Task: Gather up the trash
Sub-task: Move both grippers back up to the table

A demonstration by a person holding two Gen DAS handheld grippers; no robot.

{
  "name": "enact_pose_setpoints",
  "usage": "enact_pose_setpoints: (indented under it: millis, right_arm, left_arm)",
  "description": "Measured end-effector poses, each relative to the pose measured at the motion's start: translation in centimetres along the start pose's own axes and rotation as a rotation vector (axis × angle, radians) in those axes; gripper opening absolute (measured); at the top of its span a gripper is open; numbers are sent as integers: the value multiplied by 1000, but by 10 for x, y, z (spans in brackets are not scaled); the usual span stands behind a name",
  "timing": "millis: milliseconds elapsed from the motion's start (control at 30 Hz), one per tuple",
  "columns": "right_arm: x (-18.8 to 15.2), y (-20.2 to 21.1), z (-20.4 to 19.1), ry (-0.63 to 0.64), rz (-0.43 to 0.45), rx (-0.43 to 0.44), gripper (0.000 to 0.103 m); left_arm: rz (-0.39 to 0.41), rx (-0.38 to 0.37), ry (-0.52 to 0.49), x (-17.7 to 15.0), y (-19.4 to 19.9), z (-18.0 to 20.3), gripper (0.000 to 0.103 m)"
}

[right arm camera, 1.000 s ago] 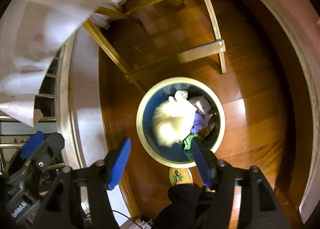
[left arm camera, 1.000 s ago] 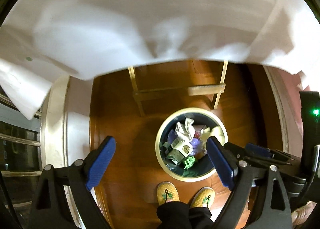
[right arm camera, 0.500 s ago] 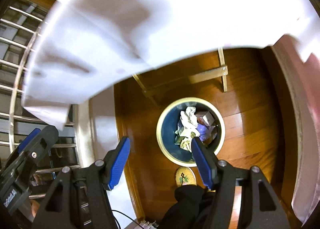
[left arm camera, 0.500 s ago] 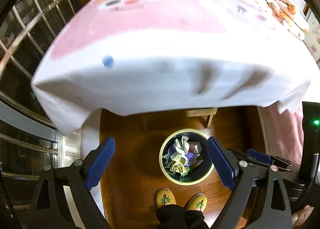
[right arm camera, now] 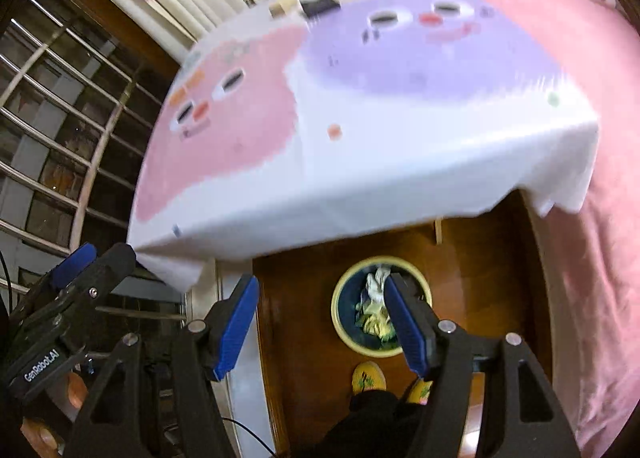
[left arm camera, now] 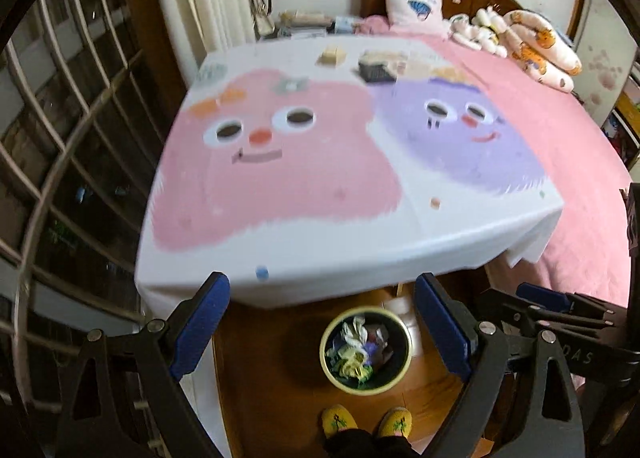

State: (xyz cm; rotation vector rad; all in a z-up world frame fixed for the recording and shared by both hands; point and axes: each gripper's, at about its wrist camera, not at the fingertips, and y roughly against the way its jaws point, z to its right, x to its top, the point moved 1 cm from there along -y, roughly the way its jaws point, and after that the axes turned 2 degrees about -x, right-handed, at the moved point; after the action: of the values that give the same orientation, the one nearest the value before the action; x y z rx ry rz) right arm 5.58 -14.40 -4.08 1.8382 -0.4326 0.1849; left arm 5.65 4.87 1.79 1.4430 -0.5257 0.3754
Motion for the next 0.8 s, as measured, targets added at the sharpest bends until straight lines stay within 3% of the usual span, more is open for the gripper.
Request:
enact_pose_setpoints:
  millis: [367, 567, 800]
  right_arm:
    - [62, 45, -19, 30, 158, -40, 66]
    - [105, 35, -18, 57, 168, -45, 66]
    - [193, -4, -20, 159, 171, -29, 66]
  left_arm:
    - [128, 20, -45, 62, 26, -12, 92]
    - [144, 45, -28, 99, 13, -17, 92]
    - [119, 105, 31, 154, -32, -17, 92]
